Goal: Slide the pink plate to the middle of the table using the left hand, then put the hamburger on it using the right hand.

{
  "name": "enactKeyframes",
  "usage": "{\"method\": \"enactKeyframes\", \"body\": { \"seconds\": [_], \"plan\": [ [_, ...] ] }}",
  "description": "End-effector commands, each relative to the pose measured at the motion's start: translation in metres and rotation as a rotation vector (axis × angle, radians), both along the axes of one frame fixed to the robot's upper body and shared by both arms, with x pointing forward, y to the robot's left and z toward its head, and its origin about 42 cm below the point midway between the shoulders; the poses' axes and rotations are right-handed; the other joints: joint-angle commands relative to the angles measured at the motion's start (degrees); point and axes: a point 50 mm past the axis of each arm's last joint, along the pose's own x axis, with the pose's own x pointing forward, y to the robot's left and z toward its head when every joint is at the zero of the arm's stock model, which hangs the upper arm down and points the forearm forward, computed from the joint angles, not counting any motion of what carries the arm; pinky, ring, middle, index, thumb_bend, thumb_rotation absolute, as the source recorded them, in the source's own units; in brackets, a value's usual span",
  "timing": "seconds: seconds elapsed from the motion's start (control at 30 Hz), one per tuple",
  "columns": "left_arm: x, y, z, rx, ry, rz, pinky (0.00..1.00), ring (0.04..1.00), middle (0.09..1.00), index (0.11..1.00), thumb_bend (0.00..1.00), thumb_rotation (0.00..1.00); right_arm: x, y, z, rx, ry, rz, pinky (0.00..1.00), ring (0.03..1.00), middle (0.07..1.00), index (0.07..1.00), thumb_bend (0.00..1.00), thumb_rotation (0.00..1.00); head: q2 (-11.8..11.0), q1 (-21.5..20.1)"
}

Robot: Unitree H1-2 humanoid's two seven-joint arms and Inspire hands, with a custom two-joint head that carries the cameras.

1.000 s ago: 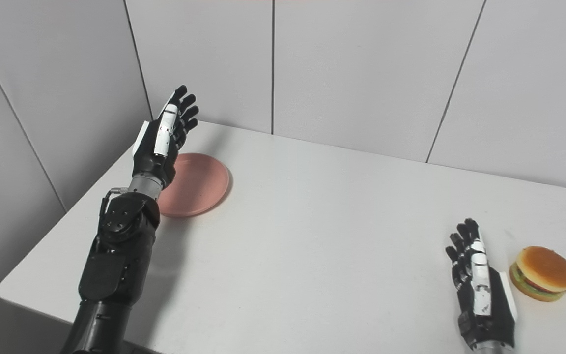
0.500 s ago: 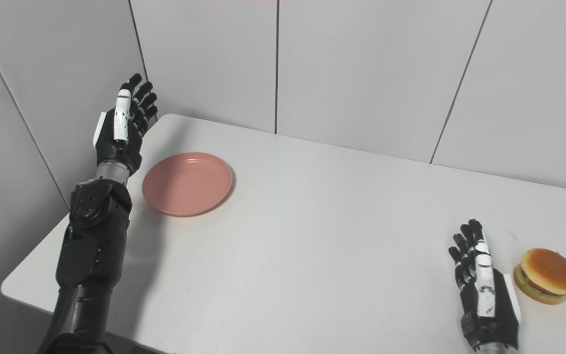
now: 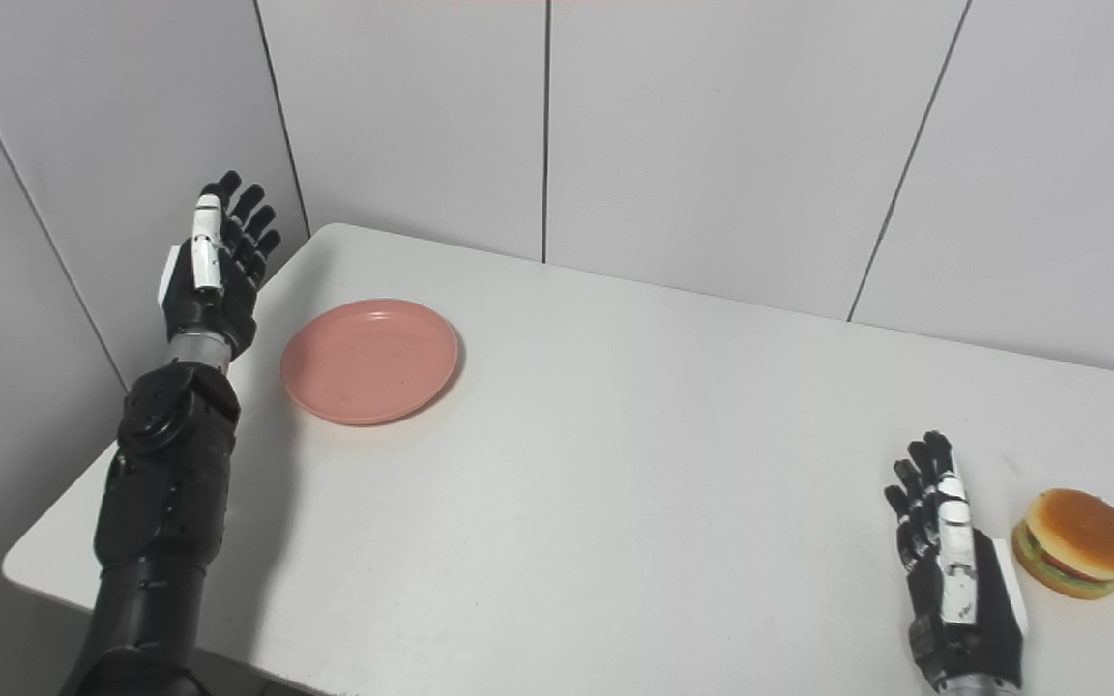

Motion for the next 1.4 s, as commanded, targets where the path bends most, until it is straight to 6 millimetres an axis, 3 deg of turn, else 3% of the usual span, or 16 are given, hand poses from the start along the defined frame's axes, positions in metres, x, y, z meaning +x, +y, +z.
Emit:
{"method": "enactKeyframes", "body": {
  "seconds": [0.0,0.47,0.83,1.37],
  "plan": [
    [0.004,0.012,0.024,0.045,-0.08,0.026,0.97,0.956,0.95,0.942,0.36,1.0,-0.013,-0.003,-0.021,0.01,0.035,-0.005,1.0,1.0,1.0,1.0,0.21,1.0,0.1,0.1],
    [0.004,0.037,-0.012,0.02,0.016,0.059,0.98,0.961,0.956,0.947,0.33,1.0,-0.016,-0.001,-0.018,0.007,0.038,-0.009,1.0,1.0,1.0,1.0,0.22,1.0,0.7,-0.1],
    [0.002,0.048,-0.048,0.01,0.076,0.046,0.99,0.973,0.967,0.956,0.36,1.0,-0.016,-0.001,-0.017,0.007,0.034,-0.004,1.0,1.0,1.0,1.0,0.22,1.0,1.0,-0.3],
    [0.003,0.024,-0.072,0.006,0.164,0.003,0.93,0.936,0.93,0.912,0.36,1.0,-0.016,0.0,-0.018,0.008,0.036,-0.007,1.0,1.0,1.0,1.0,0.22,1.0,1.2,-0.7]
  ]
}}
